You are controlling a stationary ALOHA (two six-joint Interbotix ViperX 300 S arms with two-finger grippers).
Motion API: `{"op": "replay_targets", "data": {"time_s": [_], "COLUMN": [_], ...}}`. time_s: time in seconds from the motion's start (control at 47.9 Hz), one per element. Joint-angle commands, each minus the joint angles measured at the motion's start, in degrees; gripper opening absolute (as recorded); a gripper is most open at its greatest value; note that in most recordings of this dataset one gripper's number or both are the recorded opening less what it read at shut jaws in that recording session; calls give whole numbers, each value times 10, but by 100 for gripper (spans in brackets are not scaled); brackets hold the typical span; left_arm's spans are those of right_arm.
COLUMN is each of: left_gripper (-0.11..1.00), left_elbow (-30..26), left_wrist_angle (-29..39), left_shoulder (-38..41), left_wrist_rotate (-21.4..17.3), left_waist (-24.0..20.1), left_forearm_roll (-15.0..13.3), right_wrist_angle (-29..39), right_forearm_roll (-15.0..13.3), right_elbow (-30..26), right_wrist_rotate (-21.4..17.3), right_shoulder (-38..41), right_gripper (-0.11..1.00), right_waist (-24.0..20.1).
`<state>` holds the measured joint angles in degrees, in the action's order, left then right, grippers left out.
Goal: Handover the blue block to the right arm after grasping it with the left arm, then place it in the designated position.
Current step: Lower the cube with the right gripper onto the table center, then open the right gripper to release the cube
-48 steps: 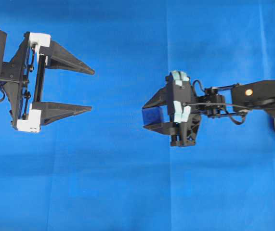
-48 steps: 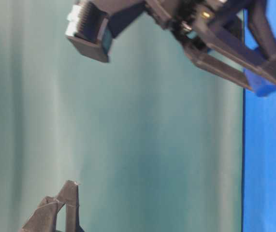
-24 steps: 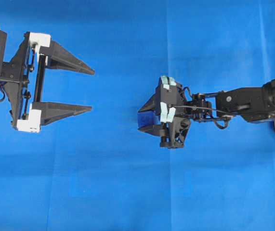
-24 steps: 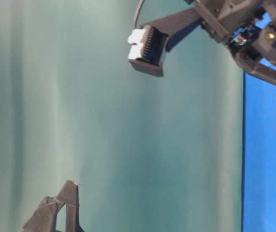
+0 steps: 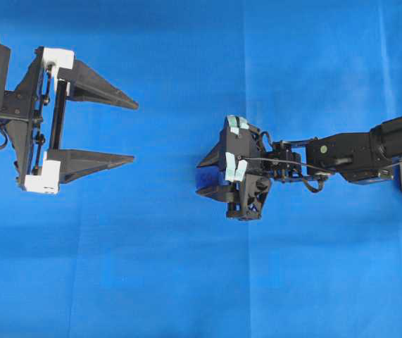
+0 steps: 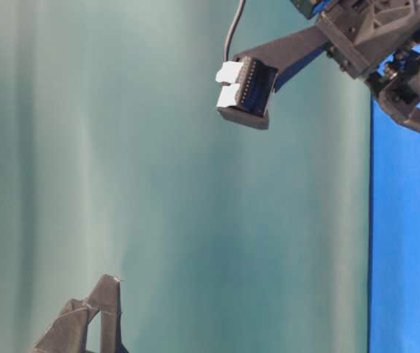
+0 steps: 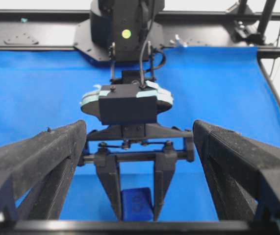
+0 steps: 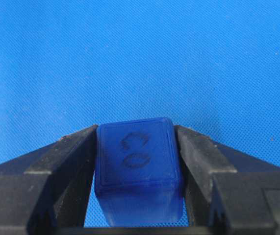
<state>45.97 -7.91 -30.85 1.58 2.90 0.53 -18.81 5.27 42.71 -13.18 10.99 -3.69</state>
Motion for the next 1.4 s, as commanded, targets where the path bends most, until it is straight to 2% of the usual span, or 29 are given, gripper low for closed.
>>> {"op": "replay_targets", "data": {"time_s": [0.0,0.542,0.563,0.751,0.793,0.918,1.231,1.377], "left_gripper": [93,93,93,93,93,93,93,93], "left_elbow": [-15,-15,-15,-15,-15,-15,-16,-17], "left_wrist_angle": [-1,-2,-2,-2,-2,-2,-2,-2], "left_shoulder": [-3,-3,-3,-3,-4,-4,-3,-3], "left_wrist_rotate": [0,0,0,0,0,0,1,3], "left_waist": [-2,-3,-3,-3,-3,-3,-2,-3], "left_forearm_roll": [1,1,1,1,1,1,1,1], "right_wrist_angle": [-4,-3,-3,5,10,29,108,152], "right_forearm_roll": [4,13,14,20,20,19,17,4], "right_elbow": [-10,-12,-12,-12,-11,-6,-3,-4], "right_wrist_rotate": [0,0,0,1,2,4,11,11], "right_shoulder": [-8,-2,-2,-16,-23,-58,-181,-250], "right_gripper": [34,34,37,90,94,86,87,87], "right_waist": [-2,-2,-2,-2,-2,-2,-2,-2]}}
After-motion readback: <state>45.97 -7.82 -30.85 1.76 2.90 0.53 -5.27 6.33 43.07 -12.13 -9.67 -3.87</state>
